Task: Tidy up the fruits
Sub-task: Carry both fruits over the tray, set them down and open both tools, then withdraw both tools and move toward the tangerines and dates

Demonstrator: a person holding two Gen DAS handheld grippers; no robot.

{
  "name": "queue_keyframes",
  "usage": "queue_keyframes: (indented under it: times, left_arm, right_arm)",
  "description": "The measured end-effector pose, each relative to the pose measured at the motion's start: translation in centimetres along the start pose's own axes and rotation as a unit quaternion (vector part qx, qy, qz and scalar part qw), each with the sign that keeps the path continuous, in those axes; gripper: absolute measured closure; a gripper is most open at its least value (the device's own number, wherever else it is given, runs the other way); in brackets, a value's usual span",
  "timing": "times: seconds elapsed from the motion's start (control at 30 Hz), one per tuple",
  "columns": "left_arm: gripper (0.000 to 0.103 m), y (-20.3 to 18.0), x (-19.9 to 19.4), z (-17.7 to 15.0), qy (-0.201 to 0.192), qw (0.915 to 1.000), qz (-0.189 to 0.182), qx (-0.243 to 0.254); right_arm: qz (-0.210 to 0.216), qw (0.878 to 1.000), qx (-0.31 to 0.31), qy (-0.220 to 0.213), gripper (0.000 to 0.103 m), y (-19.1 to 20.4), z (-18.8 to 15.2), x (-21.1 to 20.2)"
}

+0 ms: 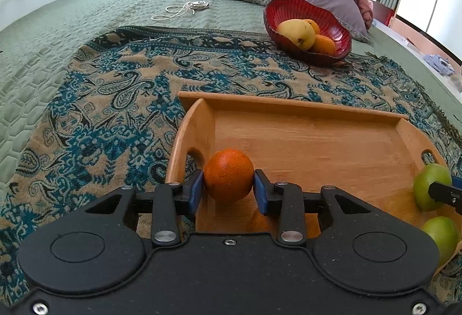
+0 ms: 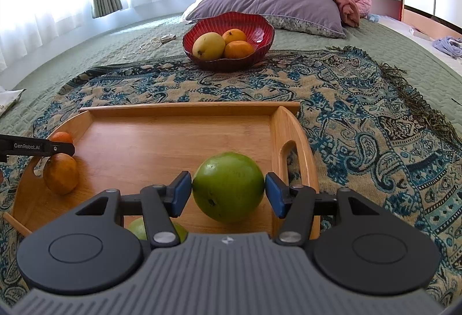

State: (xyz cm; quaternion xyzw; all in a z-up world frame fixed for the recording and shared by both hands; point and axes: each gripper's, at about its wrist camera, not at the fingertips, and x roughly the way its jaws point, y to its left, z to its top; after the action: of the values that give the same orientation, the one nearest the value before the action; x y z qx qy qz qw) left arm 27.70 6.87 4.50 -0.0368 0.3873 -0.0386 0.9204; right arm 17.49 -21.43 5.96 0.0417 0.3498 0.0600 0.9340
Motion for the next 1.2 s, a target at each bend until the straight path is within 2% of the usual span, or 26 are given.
queue_keyframes:
  times: [0.17, 0.23, 0.3, 0.53, 0.67, 0.83, 1.2]
  left_arm:
    - [0.054, 0.1, -1.7, -0.3, -0.019, 0.9998, -0.007, 0.005]
    - [0.046, 0.0, -2.5, -0.4, -0.026, 0.9996, -0.012, 0.007]
    - [0.033, 0.0, -3.3, -0.8, -0.035, 0.9992, -0.015, 0.011]
    - [0.024, -0.5, -6.3, -2.6, -0.056, 0.9975, -0.018, 0.039]
    - [0.013, -0.7, -8.2, -4.0, -0.068, 0.9961, -0.029, 0.046]
    - [0.008, -1.2, -10.1, -6.0, -0.072, 0.9951, -0.041, 0.054]
    - [0.005, -2.8, -13.0, -11.1, -0.091, 0.9938, -0.040, 0.050]
  right_arm:
    - [0.011, 1.000, -0.008, -0.017, 0.037, 0.2, 0.0, -1.0]
    - [0.013, 1.000, -0.016, -0.022, 0.033, 0.5, -0.1, -1.5]
    - [0.013, 0.999, -0.022, -0.026, 0.033, 0.6, -0.2, -1.8]
    - [0.015, 0.999, -0.028, -0.039, 0.030, 0.7, -1.2, -3.4]
    - [0.016, 0.998, -0.036, -0.054, 0.026, 0.8, -1.9, -4.9]
    - [0.020, 0.996, -0.058, -0.071, 0.019, 1.3, -3.3, -6.7]
    - [0.028, 0.991, -0.083, -0.097, 0.014, 2.7, -7.6, -9.3]
